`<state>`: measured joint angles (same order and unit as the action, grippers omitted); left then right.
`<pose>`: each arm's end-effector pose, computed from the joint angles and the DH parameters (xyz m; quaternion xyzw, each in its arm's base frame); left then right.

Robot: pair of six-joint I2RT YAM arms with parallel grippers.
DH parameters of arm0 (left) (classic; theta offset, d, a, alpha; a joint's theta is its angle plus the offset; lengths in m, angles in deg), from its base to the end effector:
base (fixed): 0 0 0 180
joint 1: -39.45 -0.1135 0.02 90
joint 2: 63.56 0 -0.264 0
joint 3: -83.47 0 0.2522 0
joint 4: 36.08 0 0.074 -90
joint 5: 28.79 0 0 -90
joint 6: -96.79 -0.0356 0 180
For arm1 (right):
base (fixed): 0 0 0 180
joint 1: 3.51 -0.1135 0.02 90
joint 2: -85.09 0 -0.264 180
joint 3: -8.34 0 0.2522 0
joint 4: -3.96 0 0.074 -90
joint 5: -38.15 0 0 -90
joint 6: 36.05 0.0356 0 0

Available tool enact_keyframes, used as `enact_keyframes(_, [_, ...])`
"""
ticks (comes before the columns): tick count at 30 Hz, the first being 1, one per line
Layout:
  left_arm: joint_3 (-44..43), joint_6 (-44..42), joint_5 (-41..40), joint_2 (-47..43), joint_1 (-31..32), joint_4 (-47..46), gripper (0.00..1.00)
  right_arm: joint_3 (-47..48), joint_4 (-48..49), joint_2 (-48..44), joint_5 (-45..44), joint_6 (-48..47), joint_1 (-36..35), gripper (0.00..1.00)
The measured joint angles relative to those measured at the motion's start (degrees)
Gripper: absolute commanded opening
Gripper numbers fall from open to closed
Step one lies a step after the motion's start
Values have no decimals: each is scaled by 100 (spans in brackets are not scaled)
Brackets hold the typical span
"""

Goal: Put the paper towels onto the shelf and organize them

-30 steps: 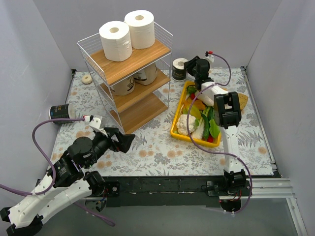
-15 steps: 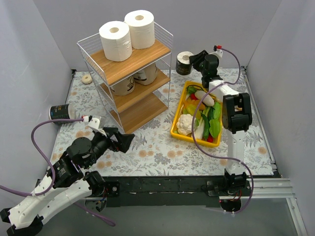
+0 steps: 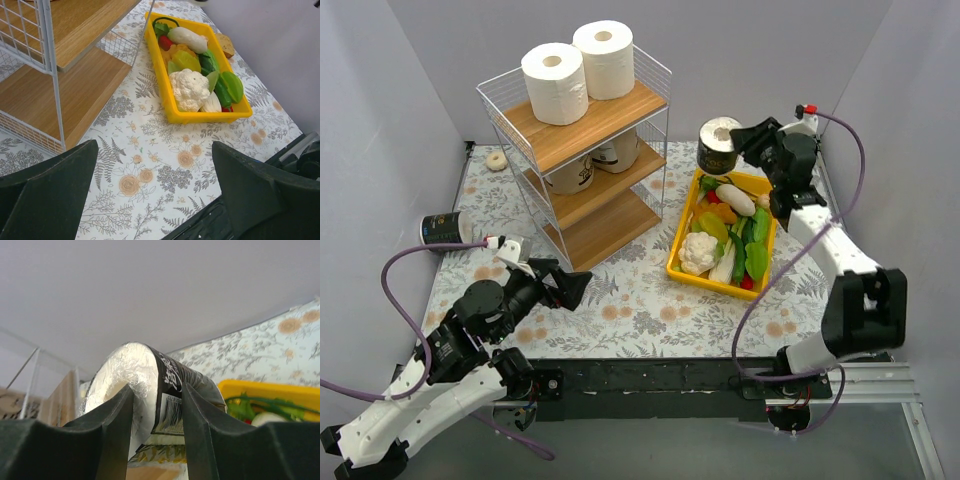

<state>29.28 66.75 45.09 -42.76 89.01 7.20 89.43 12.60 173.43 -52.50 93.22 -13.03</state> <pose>0.0661 -0.0624 0.3275 -0.1585 0.7466 -0.4585 0.4553 0.3670 0.0611 0.3482 0.1832 0.6740 0.2920 0.6534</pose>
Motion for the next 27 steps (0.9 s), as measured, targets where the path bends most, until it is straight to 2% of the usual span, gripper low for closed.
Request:
enact_keyframes(7, [0, -15, 0, -103, -28, -2, 98, -1582, -339, -1952, 195, 125, -402, 11])
enact_keyframes(13, [0, -13, -2, -116, -33, -2, 98, -2446, -599, -2741, 111, 313, -1220, 11])
enact_keyframes(20, [0, -11, -4, -214, -72, -4, 98, -2959, -590, -2820, -466, 614, -2330, 9])
enact_keyframes(27, [2, -11, -9, -256, -153, -2, 98, -2951, 210, -1845, -1156, 734, -3381, 8])
